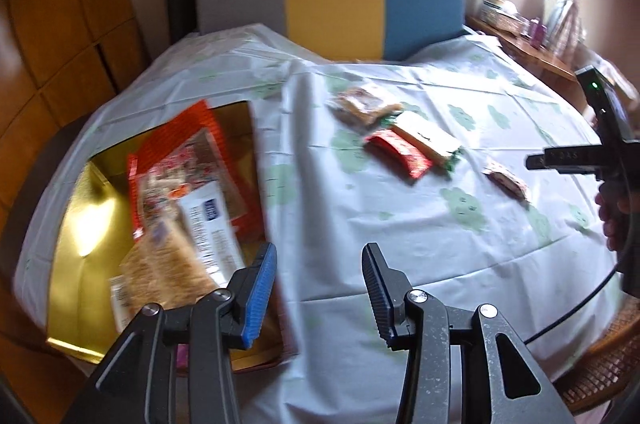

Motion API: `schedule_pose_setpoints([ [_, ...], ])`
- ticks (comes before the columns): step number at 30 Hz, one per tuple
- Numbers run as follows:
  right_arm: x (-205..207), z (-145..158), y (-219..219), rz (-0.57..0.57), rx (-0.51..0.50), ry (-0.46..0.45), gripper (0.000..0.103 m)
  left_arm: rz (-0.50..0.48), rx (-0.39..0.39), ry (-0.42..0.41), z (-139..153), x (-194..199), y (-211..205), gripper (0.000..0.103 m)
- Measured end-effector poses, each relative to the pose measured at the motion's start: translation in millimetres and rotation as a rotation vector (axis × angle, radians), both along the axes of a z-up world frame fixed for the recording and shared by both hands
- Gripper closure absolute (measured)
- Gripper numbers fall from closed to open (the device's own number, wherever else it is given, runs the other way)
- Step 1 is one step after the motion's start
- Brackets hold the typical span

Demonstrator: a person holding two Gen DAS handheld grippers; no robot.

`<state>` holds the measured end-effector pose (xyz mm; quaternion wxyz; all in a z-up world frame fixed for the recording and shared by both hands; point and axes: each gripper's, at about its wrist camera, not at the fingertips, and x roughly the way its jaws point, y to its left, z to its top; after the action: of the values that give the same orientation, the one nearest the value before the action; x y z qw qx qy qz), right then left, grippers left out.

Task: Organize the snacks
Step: 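Move both open grippers back over the remaining snacks on the table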

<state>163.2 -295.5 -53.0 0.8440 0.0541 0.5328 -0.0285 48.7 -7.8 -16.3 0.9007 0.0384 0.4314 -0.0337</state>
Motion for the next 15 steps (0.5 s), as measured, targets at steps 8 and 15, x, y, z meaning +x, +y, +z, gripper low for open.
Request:
schedule_pose_setpoints([
  [8, -0.5, 3.7, 0.7, 0.003, 0.013, -0.013, 0.027, -0.047, -0.02, 0.073, -20.8, 3.8, -31.5, 0.058],
  [15, -0.5, 2.3, 1.7, 0.004, 0.006, -0.001, 0.027, 0.005, -0.071, 0.145, -30.4, 26.7, -32.7, 0.058],
])
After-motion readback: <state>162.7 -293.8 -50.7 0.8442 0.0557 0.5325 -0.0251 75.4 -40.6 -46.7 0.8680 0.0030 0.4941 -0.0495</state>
